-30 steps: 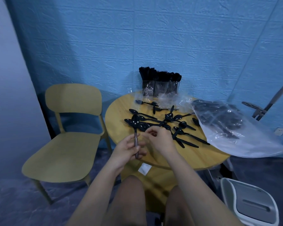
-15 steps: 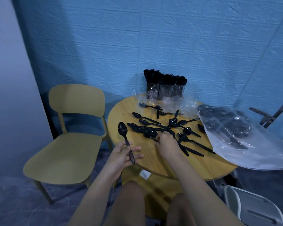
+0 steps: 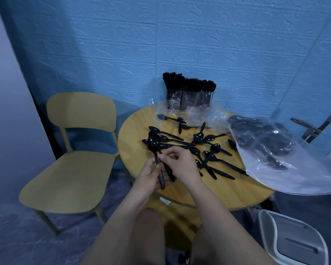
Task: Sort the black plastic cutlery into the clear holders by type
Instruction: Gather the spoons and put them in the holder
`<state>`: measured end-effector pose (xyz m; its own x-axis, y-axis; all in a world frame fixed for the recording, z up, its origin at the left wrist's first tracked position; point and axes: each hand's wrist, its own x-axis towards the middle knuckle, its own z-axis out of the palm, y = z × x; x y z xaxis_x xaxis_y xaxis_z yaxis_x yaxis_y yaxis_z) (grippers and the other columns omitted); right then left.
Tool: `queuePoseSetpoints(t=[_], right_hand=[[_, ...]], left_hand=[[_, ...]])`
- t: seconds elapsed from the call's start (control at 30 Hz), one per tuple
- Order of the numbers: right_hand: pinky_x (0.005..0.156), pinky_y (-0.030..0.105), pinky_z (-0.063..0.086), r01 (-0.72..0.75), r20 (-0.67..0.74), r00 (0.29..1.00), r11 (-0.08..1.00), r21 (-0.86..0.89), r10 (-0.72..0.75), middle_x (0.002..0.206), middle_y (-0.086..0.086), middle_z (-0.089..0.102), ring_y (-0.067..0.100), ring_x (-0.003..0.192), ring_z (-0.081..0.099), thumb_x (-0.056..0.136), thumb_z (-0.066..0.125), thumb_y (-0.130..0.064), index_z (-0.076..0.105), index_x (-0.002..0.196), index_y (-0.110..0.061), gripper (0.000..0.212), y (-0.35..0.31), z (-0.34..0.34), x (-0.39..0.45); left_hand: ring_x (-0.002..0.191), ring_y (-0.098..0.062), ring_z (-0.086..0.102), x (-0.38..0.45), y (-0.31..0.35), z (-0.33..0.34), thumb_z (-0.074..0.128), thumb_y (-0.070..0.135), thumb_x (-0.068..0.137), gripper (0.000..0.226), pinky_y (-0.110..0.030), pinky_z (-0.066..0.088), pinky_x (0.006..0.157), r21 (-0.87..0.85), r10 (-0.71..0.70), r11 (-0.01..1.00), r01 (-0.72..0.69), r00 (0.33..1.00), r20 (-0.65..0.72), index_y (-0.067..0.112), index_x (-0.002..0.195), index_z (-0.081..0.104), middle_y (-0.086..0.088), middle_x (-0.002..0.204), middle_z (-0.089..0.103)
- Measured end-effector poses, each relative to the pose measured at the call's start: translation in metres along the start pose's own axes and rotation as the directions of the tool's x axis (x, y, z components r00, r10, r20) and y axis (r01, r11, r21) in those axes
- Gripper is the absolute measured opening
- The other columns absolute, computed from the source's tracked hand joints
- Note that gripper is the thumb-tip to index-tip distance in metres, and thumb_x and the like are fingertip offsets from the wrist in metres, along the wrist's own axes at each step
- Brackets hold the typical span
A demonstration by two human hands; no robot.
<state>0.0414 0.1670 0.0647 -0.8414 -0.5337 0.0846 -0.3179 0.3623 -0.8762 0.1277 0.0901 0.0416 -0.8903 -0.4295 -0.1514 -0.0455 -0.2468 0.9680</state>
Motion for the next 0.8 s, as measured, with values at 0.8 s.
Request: queuePoseSetpoints(t=[0.8], right_hand=[[0.094, 0.031, 0.026, 0.054, -0.146, 0.970, 0.757, -0.651, -0.195, 0.112, -0.004, 0.060, 0.017, 0.112, 0.046, 0.093, 0.056, -0.032, 0.067, 0.108, -0.021, 0.022, 0.050, -0.016, 0.021]], left_hand=[[0.043, -0.008, 0.039, 0.033, 0.001, 0.012, 0.032, 0.021, 0.104, 0.025, -0.022, 0.037, 0.045, -0.271, -0.006, 0.962, -0.044, 0.983, -0.184, 0.013, 0.087, 0.048, -0.001, 0.061, 0.044]])
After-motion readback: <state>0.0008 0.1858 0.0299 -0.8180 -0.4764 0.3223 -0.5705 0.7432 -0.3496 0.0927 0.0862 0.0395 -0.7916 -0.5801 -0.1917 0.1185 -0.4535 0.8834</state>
